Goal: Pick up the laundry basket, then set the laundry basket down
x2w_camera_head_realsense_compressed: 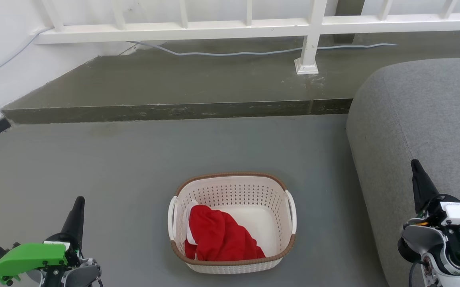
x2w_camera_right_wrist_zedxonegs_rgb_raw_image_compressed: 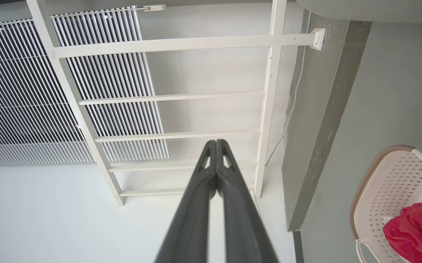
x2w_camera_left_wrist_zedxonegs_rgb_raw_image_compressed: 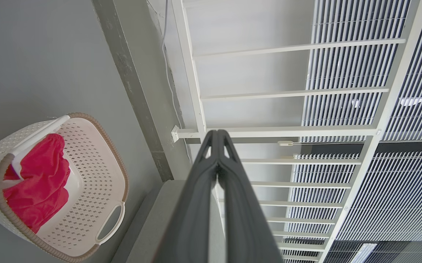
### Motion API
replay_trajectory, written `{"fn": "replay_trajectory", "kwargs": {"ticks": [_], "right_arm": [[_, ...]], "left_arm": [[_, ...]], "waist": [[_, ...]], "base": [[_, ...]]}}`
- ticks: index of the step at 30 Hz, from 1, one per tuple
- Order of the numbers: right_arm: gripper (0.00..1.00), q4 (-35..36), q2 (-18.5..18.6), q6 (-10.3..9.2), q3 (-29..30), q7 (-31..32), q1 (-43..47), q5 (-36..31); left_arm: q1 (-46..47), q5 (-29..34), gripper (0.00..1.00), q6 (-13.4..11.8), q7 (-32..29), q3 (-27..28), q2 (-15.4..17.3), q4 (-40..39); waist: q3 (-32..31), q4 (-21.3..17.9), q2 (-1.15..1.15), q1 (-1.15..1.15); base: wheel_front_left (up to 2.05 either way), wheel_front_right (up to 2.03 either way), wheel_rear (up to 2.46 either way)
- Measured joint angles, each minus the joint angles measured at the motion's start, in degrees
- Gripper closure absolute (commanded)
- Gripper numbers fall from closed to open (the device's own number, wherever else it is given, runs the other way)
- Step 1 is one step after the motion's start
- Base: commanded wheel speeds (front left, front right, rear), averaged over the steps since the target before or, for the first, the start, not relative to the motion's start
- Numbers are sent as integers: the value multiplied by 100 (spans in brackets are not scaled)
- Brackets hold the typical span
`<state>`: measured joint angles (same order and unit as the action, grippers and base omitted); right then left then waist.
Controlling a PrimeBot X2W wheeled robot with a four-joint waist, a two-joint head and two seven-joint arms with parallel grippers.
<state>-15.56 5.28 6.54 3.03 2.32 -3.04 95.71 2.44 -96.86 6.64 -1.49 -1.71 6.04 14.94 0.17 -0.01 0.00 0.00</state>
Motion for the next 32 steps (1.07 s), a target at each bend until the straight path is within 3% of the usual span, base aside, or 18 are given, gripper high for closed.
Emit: {"fn": "replay_trajectory", "kwargs": {"ticks": [32], "right_arm": [[100,-31,-1,1,15,32,-4,0]], "left_arm": [[7,0,100,25,-1,15,-2,76]], "waist": [[-2,0,0,0]], "base": [[0,0,0]]}}
